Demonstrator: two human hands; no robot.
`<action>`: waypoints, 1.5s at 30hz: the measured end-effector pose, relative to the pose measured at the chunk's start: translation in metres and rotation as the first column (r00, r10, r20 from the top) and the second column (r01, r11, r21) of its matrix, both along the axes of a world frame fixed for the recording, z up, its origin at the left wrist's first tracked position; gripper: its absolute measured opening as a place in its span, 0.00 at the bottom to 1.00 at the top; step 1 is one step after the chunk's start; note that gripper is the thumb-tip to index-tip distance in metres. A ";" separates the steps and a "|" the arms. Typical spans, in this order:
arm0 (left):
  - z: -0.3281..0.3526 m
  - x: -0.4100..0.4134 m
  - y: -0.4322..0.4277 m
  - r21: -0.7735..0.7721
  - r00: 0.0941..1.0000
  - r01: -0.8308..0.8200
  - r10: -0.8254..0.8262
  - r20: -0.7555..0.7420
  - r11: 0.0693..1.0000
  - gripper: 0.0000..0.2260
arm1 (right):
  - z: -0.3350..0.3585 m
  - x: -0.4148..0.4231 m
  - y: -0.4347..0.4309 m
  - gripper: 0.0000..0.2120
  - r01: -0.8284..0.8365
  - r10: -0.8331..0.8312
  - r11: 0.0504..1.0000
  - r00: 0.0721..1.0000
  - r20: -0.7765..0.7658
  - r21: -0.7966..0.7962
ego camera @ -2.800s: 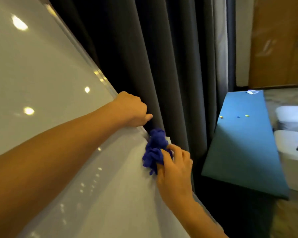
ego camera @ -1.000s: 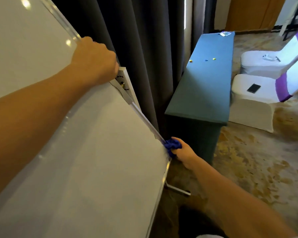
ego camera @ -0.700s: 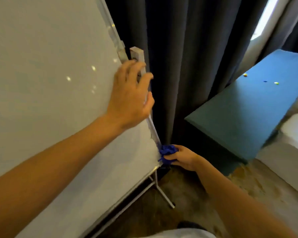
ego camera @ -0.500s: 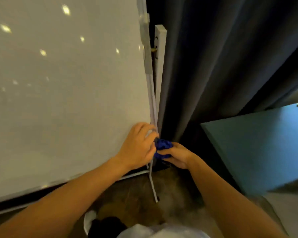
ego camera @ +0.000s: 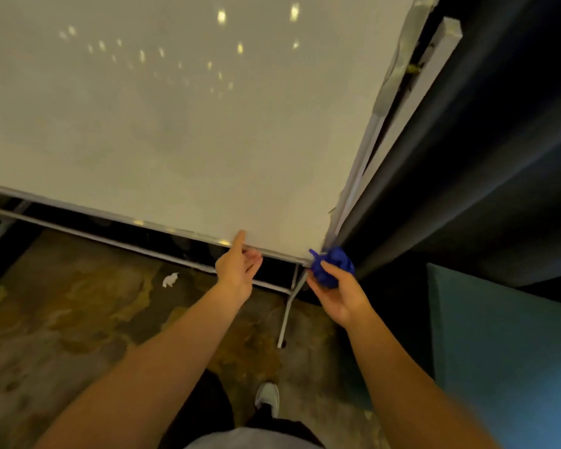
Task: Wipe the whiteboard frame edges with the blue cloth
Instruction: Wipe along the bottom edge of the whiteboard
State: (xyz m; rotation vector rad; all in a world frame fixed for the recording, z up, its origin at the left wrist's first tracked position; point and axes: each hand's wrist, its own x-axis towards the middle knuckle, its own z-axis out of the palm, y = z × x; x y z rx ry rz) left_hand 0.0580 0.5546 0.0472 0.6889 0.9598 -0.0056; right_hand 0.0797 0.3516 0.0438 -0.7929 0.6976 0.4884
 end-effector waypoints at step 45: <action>-0.017 -0.003 0.386 -0.481 0.957 -0.143 0.245 0.157 0.865 0.42 | -0.044 -0.023 0.292 0.17 0.251 -0.264 0.945 0.964 0.035 0.209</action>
